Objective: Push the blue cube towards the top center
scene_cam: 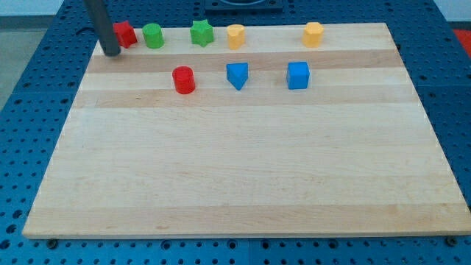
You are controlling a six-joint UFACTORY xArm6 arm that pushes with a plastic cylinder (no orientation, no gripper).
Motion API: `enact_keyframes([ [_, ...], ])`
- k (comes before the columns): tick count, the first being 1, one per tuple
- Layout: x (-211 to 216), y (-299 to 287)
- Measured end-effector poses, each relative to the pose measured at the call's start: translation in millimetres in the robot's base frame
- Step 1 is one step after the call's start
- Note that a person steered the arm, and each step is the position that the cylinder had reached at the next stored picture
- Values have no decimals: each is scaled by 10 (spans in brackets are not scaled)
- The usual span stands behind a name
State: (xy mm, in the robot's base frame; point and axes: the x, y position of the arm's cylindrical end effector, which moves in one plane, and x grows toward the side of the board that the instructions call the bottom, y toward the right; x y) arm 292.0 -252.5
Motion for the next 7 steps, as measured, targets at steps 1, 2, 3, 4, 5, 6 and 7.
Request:
enact_keyframes([
  [1,773,330],
  [2,1249,776],
  [3,1238,1151],
  [4,1137,1288],
  [5,1123,1288],
  [6,1123,1300],
  [7,1127,1773],
])
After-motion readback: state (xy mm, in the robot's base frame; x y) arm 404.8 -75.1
